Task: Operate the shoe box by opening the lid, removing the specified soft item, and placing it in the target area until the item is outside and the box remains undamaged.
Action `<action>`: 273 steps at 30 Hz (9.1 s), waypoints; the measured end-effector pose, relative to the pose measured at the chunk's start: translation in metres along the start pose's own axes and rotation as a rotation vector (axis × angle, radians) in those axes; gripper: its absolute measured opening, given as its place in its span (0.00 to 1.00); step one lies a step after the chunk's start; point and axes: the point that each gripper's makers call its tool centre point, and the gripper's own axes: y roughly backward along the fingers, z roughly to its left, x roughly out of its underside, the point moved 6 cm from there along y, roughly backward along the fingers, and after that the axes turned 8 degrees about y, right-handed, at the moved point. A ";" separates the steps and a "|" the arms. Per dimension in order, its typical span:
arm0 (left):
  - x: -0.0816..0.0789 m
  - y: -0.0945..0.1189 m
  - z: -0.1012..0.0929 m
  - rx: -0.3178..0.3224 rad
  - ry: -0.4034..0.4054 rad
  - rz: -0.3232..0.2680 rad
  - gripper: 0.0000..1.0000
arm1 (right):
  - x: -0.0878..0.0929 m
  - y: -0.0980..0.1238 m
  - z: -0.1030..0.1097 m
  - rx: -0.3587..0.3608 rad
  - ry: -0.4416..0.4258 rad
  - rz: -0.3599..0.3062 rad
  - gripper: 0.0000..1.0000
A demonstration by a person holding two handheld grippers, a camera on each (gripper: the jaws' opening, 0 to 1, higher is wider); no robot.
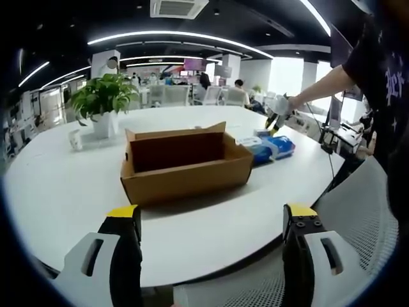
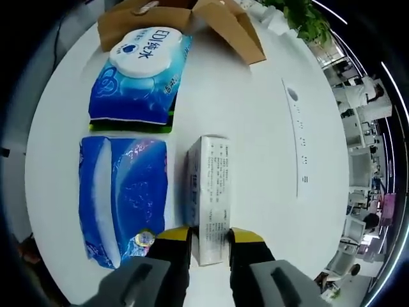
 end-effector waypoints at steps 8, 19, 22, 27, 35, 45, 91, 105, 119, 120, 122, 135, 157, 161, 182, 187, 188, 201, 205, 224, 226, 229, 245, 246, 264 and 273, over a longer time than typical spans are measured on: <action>0.000 0.000 0.000 -0.002 -0.007 -0.006 0.91 | -0.004 0.003 0.001 0.005 0.007 -0.008 0.27; -0.002 0.001 -0.001 -0.003 -0.016 -0.020 0.91 | -0.006 0.011 0.004 0.030 -0.033 -0.018 0.34; -0.003 0.001 -0.001 -0.001 -0.018 -0.024 0.91 | -0.008 0.016 0.004 0.039 -0.040 -0.026 0.38; -0.002 0.002 -0.001 -0.001 -0.026 -0.023 0.92 | -0.013 0.029 0.007 0.056 -0.086 -0.042 0.47; -0.002 0.003 -0.001 0.000 -0.040 -0.021 0.94 | -0.021 0.043 0.016 0.076 -0.223 -0.104 0.57; -0.002 0.003 -0.002 0.007 -0.048 -0.019 0.95 | -0.027 0.055 0.029 0.105 -0.396 -0.172 0.71; -0.032 -0.008 0.011 0.044 -0.005 -0.003 0.99 | -0.098 0.114 0.106 0.281 -0.830 -0.531 0.99; -0.052 -0.025 0.026 0.063 -0.057 0.011 0.99 | -0.117 0.125 0.136 0.303 -0.851 -0.573 0.99; -0.073 -0.046 0.036 0.090 -0.114 0.024 0.97 | -0.131 0.126 0.162 0.308 -0.860 -0.584 0.98; -0.074 -0.047 0.037 0.092 -0.116 0.026 0.97 | -0.131 0.127 0.163 0.312 -0.854 -0.579 0.98; -0.077 -0.051 0.039 0.097 -0.122 0.028 0.97 | -0.131 0.127 0.167 0.317 -0.846 -0.566 0.98; -0.093 -0.072 0.049 0.122 -0.162 0.064 0.92 | -0.134 0.142 0.190 0.347 -0.877 -0.584 0.98; -0.105 -0.121 0.061 0.190 -0.325 0.225 0.78 | -0.142 0.157 0.217 0.368 -0.906 -0.593 0.97; -0.106 -0.132 0.064 0.205 -0.345 0.261 0.75 | -0.144 0.157 0.220 0.366 -0.907 -0.599 0.97; -0.096 -0.183 0.076 0.334 -0.592 0.572 0.71 | -0.151 0.157 0.230 0.359 -0.919 -0.599 0.97; -0.088 -0.191 0.082 0.368 -0.709 0.665 0.69 | -0.152 0.155 0.231 0.354 -0.915 -0.595 0.97; -0.087 -0.193 0.084 0.372 -0.738 0.691 0.68 | -0.153 0.155 0.231 0.354 -0.914 -0.593 0.97; -0.071 -0.212 0.085 0.473 -0.908 0.890 0.67 | -0.155 0.152 0.235 0.346 -0.932 -0.594 0.97; -0.064 -0.214 0.086 0.480 -0.950 0.933 0.66 | -0.154 0.150 0.237 0.342 -0.938 -0.586 0.96; -0.034 -0.218 0.092 0.525 -1.006 1.084 0.63 | -0.148 0.149 0.240 0.356 -0.971 -0.573 0.95; -0.033 -0.218 0.092 0.528 -1.008 1.086 0.62 | -0.147 0.149 0.241 0.357 -0.974 -0.567 0.95; -0.029 -0.219 0.094 0.525 -1.017 1.086 0.62 | -0.146 0.148 0.240 0.358 -0.974 -0.561 0.95; -0.020 -0.220 0.097 0.528 -1.016 1.077 0.56 | -0.145 0.147 0.239 0.352 -0.966 -0.545 0.93; -0.020 -0.220 0.097 0.525 -1.009 1.075 0.54 | -0.146 0.147 0.239 0.350 -0.966 -0.545 0.93; -0.011 -0.212 0.098 0.544 -0.970 1.076 0.27 | -0.150 0.145 0.240 0.340 -0.958 -0.544 0.91; -0.012 -0.211 0.096 0.556 -0.995 1.055 0.23 | -0.152 0.145 0.241 0.337 -0.958 -0.549 0.90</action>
